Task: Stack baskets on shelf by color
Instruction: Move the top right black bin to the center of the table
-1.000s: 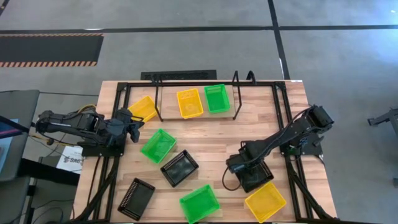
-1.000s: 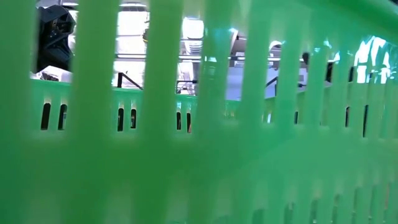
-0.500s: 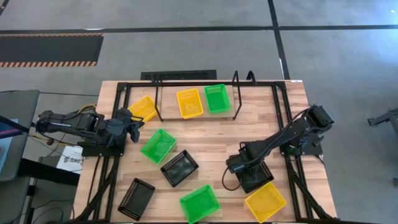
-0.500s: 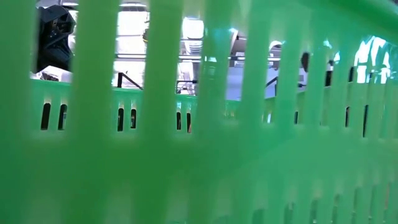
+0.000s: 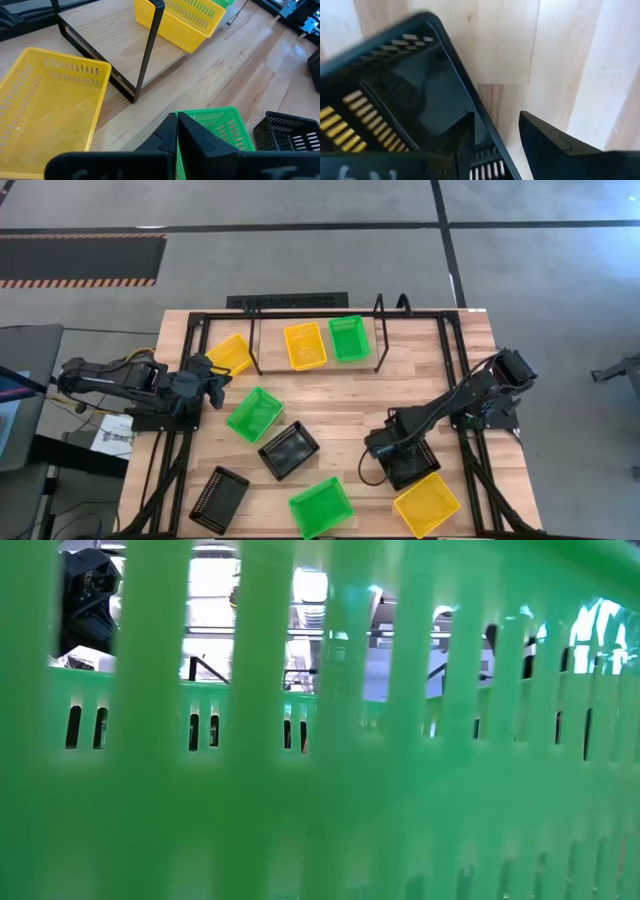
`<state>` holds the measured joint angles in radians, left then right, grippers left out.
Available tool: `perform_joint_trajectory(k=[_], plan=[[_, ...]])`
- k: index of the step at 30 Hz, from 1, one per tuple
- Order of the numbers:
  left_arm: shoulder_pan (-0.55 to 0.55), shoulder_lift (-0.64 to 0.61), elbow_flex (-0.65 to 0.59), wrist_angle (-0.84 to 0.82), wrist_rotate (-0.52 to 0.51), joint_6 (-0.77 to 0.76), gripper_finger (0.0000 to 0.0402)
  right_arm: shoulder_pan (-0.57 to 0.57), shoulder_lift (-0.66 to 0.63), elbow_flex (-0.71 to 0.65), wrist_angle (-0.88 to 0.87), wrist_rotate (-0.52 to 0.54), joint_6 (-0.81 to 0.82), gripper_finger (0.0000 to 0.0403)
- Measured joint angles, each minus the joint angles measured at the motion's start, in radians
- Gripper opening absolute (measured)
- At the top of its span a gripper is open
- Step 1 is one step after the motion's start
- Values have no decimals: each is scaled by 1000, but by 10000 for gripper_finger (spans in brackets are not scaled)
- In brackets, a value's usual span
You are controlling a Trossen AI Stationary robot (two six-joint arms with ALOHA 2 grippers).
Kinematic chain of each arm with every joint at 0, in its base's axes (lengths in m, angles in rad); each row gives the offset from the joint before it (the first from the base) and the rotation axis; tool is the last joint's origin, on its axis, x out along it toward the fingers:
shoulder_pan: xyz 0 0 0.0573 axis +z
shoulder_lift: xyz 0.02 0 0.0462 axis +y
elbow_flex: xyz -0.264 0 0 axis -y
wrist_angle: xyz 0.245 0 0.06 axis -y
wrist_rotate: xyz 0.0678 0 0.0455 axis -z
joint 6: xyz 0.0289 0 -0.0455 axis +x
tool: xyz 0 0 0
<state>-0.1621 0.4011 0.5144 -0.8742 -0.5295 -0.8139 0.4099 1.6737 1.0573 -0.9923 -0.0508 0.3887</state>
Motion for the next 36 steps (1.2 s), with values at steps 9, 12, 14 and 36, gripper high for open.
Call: perform_joint_trajectory(k=[9, 12, 14, 36], plan=[[0, 0, 0, 0, 0, 0, 0, -1, 0, 0, 0, 1, -5, 172], [0, 0, 0, 0, 0, 0, 0, -7, 0, -9, 21, 0, -5, 170], [0, 0, 0, 0, 0, 0, 0, -14, 0, -28, 40, 0, -5, 169], [0, 0, 0, 0, 18, 0, 0, -85, -1, -32, 66, 7, 282, 9]])
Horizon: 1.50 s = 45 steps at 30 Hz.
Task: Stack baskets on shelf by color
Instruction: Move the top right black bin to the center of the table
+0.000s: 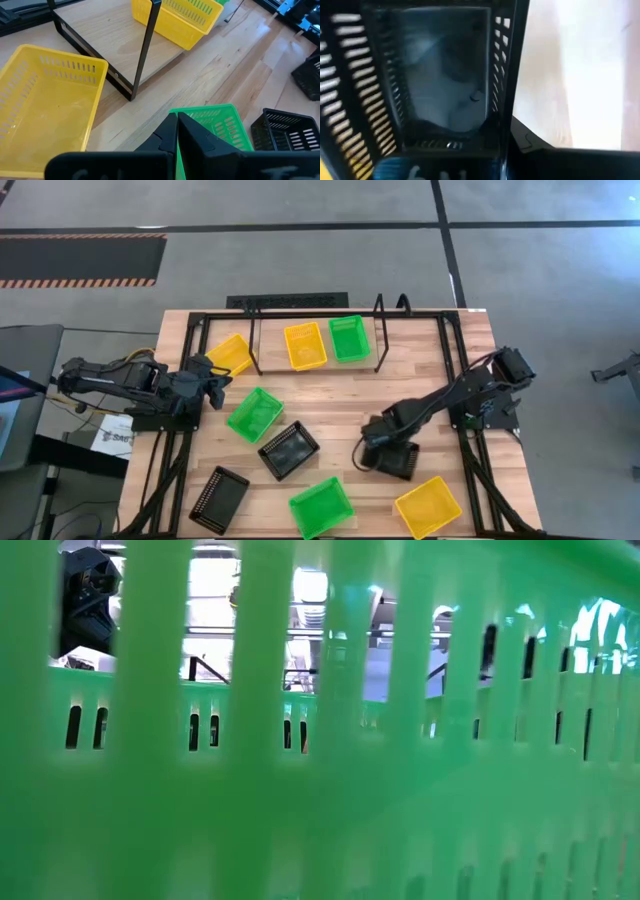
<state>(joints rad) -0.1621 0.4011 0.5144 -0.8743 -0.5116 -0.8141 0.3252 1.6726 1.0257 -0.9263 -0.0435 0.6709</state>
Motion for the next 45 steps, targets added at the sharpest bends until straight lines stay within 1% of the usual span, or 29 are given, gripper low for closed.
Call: perform_joint_trajectory(k=[4, 11, 13, 15, 19, 24, 27, 31, 35, 41, 45], plan=[[0, 0, 0, 0, 0, 0, 0, -32, 0, 86, 2, 98, 89, 7], [0, 0, 0, 0, 1, 1, 0, -85, 0, 263, 29, 272, 115, 5], [0, 0, 0, -5, 1, 1, 0, -96, 0, 295, 52, 313, 117, 5], [0, 0, 0, -6, 4, 1, 0, -109, 0, 310, 71, 332, 118, 5], [0, 0, 0, -6, 11, 1, 0, -126, 1, 310, 107, 333, 145, 5], [0, 0, 0, -8, 11, 1, 0, -123, 13, 307, 20, 330, 202, 5], [0, 0, 0, -10, 12, 1, 0, -123, 20, 272, -32, 278, 251, 5], [0, 0, 0, -10, 10, 1, 0, -123, 44, 198, -14, 249, 338, 5], [0, 0, 0, -8, 10, -8, 0, -138, 71, 179, 50, 219, 447, 5], [0, 0, 0, -5, 9, -10, 0, -180, 118, 188, 210, 201, 520, 5], [0, 0, 0, -6, 9, -11, 0, -223, 162, 187, 250, 193, 581, 4]])
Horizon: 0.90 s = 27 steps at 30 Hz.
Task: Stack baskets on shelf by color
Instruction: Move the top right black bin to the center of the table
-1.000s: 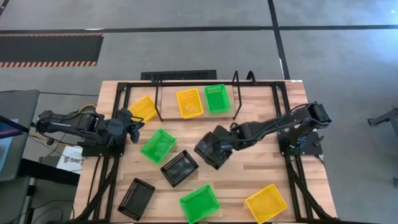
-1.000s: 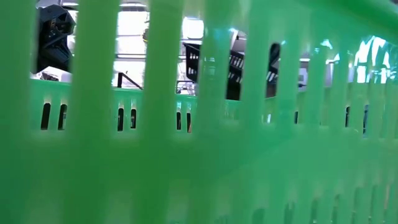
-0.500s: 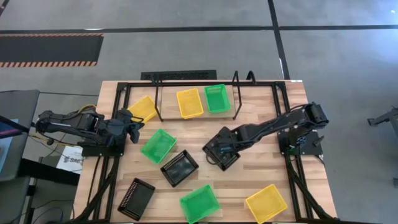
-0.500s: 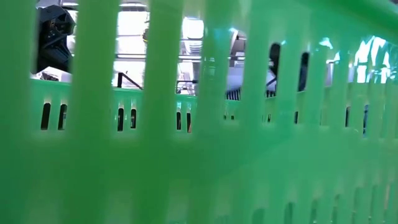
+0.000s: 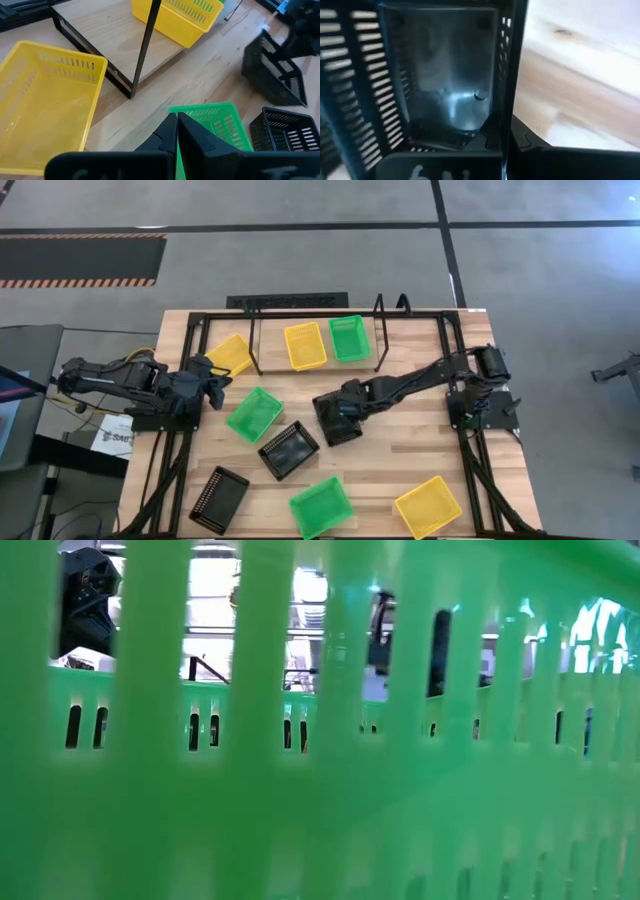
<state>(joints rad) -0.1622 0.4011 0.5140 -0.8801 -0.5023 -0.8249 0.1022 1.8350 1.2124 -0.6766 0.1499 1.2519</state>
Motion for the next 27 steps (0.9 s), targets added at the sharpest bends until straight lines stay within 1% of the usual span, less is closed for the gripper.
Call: perform_joint_trajectory(k=[4, 7, 16, 21, 27], plan=[[0, 0, 0, 1, 0, 0, 0, -41, 32, 4, 50, -41, -11, 4], [0, -2, 0, 1, 0, 0, 0, -49, 50, 4, 73, -62, -33, 4], [0, -2, 0, 3, 0, -1, 0, -62, 51, 72, 46, -41, -99, 4], [0, -2, 0, 3, 0, -1, 0, -73, 51, 105, 27, -34, -117, 15], [0, -2, 0, 3, 0, -2, 0, -77, 51, 124, 15, -56, -212, 17]])
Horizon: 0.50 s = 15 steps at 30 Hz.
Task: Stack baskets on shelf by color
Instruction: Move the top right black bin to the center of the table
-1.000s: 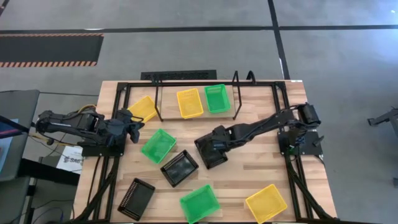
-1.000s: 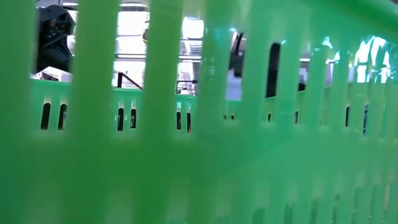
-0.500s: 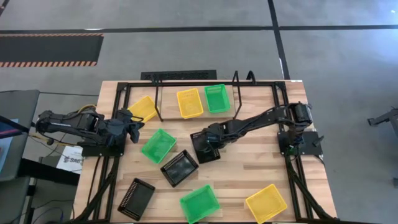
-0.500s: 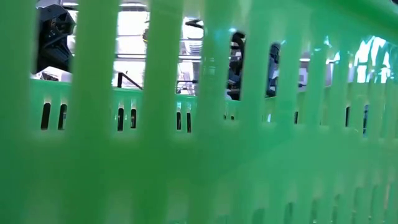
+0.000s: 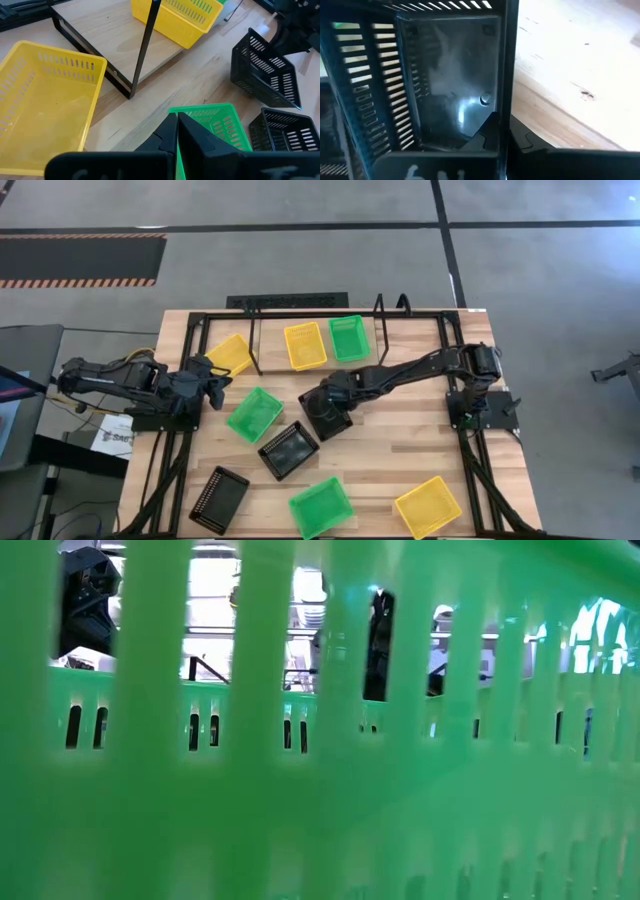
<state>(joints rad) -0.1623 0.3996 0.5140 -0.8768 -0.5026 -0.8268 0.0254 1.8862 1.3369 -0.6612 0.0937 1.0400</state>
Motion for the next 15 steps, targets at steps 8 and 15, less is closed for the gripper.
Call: perform_joint_trajectory(k=[8, 15], plan=[[0, 0, 0, 0, 0, 7, 0, 0, 0, 3, 1, -17, -32, 43], [0, 0, 0, 0, 0, 10, 0, 0, 0, 3, -59, -19, -30, 63]])
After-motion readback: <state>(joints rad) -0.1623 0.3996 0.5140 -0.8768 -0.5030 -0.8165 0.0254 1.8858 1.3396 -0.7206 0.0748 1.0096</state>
